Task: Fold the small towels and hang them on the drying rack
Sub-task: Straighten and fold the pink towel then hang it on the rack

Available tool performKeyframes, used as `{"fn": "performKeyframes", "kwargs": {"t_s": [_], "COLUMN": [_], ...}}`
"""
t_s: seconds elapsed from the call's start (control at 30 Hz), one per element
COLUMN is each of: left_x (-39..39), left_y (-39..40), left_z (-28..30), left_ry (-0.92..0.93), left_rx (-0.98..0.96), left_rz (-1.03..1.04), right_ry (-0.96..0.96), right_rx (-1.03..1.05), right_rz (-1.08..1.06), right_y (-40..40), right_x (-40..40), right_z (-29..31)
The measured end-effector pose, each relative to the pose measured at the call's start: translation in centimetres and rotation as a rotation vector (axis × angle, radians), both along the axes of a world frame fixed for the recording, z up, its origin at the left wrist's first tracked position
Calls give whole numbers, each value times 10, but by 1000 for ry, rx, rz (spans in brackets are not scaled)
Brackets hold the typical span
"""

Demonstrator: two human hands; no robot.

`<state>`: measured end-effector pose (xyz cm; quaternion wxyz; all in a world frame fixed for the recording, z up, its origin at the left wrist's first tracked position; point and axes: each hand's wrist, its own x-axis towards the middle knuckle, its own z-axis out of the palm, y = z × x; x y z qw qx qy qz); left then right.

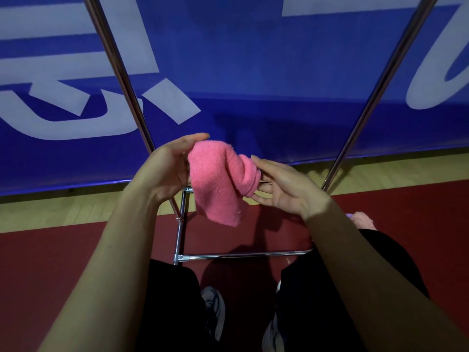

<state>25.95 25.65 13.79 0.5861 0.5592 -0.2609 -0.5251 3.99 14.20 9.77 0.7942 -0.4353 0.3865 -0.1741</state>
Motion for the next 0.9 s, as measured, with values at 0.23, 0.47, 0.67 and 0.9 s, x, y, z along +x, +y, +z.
{"fn": "performKeyframes", "kwargs": {"t_s": [0.23, 0.47, 0.67, 0.9], "left_x": [-2, -1, 6, 9], "left_y": [2, 0, 2, 1], "left_z": [0, -6, -5, -6], "left_ry": [-293, -338, -63, 16], "left_rx": [118, 173, 187, 119], "left_rz": [76, 67, 22, -136], "right_ry": [16, -10, 15, 37], "right_rx": [-97, -270, -408, -526], "right_rz": [-90, -147, -201, -191], "right_y": [-7, -5, -5, -4], "right_x": [-1, 2, 1, 2], "right_z": [-3, -5, -2, -2]}}
